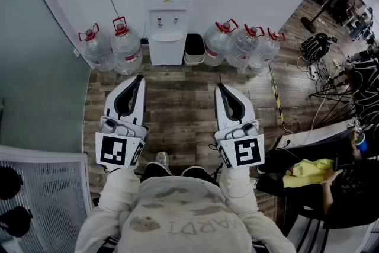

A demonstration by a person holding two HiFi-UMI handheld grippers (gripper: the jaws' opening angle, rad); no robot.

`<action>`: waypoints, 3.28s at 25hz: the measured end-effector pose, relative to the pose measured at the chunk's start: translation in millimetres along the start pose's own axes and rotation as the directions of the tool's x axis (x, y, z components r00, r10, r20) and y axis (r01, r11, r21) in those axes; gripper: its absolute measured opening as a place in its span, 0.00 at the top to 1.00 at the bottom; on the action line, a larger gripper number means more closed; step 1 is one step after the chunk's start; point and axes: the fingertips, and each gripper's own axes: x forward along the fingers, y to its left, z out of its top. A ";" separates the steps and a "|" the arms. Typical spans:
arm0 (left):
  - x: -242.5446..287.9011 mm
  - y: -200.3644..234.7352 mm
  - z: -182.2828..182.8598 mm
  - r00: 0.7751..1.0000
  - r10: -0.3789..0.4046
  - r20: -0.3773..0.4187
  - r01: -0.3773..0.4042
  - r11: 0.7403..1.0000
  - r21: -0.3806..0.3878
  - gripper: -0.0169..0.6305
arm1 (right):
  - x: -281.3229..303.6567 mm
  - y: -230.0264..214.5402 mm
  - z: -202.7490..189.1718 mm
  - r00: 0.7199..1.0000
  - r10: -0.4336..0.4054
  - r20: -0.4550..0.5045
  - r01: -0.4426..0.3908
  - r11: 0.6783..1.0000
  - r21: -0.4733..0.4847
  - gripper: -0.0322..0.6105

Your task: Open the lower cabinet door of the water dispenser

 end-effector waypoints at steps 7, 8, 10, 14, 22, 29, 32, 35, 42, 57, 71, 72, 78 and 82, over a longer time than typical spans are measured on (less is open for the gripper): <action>0.0 10.2 1.6 1.000 0.005 0.004 -0.005 1.000 -0.006 0.97 | 8.1 4.5 3.0 1.000 -0.002 0.003 0.002 1.000 -0.006 0.94; 1.7 12.8 1.3 1.000 0.004 0.004 -0.004 1.000 -0.007 0.97 | 11.2 4.6 2.9 1.000 -0.002 0.001 0.002 1.000 -0.006 0.94; 3.5 17.2 0.7 1.000 0.002 0.004 -0.002 1.000 -0.008 0.97 | 16.0 6.1 2.5 1.000 -0.004 -0.001 0.004 1.000 -0.009 0.94; 5.5 26.2 -2.1 1.000 -0.004 0.005 0.004 1.000 -0.008 0.97 | 24.4 9.5 0.0 1.000 -0.016 -0.005 0.016 1.000 -0.012 0.94; 16.9 52.6 -9.4 1.000 -0.029 0.011 0.029 1.000 -0.012 0.97 | 47.4 14.8 -4.7 0.999 -0.037 0.003 0.037 0.999 0.018 0.94; 29.3 82.3 -20.3 0.998 -0.054 0.017 0.054 0.998 -0.027 0.97 | 74.5 27.3 -9.2 0.999 -0.049 -0.003 0.049 0.999 0.015 0.94; 37.0 89.5 -24.0 0.998 -0.064 0.019 0.065 0.997 -0.033 0.97 | 84.6 27.0 -12.4 0.999 -0.053 -0.013 0.053 0.998 0.014 0.94; 47.9 94.0 -28.3 0.997 -0.068 0.021 0.069 0.997 -0.034 0.97 | 94.4 20.0 -16.5 0.998 -0.056 -0.016 0.056 0.998 0.019 0.94; 91.5 113.4 -42.1 0.998 -0.062 0.027 0.063 0.997 -0.034 0.97 | 138.3 -5.8 -32.3 0.999 -0.043 -0.015 0.044 0.999 0.023 0.94; 236.8 150.4 -74.1 0.999 -0.027 0.024 0.027 1.000 -0.013 0.97 | 268.7 -107.8 -67.7 0.999 0.029 -0.012 -0.029 0.999 0.036 0.94; 310.6 165.5 -110.0 1.000 -0.002 -0.011 0.002 1.000 0.002 0.97 | 346.0 -163.0 -136.6 0.992 0.091 -0.093 -0.081 0.991 0.107 0.94; 313.8 166.4 -112.1 1.000 -0.003 -0.014 0.003 1.000 0.003 0.97 | 349.6 -164.3 -143.3 0.990 0.094 -0.103 -0.081 0.990 0.117 0.94; 332.7 181.1 -131.4 0.999 -0.019 -0.042 0.019 1.000 -0.006 0.97 | 375.0 -169.7 -186.4 0.981 0.089 -0.174 -0.056 0.980 0.190 0.94; 344.7 199.3 -147.8 0.998 -0.034 -0.050 0.033 0.999 -0.020 0.97 | 396.7 -170.1 -217.1 0.971 0.087 -0.225 -0.036 0.974 0.225 0.94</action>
